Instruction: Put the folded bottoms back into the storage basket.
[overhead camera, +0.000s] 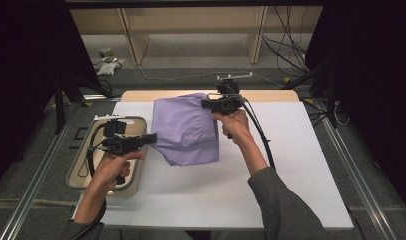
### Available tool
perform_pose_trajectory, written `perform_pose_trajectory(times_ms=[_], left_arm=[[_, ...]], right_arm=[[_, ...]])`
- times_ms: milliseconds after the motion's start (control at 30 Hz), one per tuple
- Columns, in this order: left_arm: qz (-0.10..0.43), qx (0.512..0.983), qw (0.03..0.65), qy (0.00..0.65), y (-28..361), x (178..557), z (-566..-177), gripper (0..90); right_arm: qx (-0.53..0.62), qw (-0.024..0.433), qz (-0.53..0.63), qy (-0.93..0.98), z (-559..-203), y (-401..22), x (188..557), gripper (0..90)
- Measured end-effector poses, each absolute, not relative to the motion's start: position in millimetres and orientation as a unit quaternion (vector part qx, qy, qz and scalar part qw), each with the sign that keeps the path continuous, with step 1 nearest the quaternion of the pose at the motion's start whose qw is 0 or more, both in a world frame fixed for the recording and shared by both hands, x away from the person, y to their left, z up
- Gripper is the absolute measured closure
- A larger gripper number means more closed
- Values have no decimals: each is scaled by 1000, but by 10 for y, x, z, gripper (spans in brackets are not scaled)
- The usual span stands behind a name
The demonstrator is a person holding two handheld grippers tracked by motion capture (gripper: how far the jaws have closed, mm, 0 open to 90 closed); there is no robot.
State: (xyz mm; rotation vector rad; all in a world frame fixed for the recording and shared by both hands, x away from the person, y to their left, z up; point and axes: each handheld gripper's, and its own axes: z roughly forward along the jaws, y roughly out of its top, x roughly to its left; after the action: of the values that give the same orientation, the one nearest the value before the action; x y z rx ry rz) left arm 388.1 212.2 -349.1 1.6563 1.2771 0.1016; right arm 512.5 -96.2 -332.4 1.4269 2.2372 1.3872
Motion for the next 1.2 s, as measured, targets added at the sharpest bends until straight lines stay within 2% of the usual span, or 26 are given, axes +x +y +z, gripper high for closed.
perform_pose_trajectory(times_ms=[1200], left_arm=[[59,664,503,550,2869,3701,-3307,864]], right_arm=[[444,66,468,761,-3130,-106,5117,816]])
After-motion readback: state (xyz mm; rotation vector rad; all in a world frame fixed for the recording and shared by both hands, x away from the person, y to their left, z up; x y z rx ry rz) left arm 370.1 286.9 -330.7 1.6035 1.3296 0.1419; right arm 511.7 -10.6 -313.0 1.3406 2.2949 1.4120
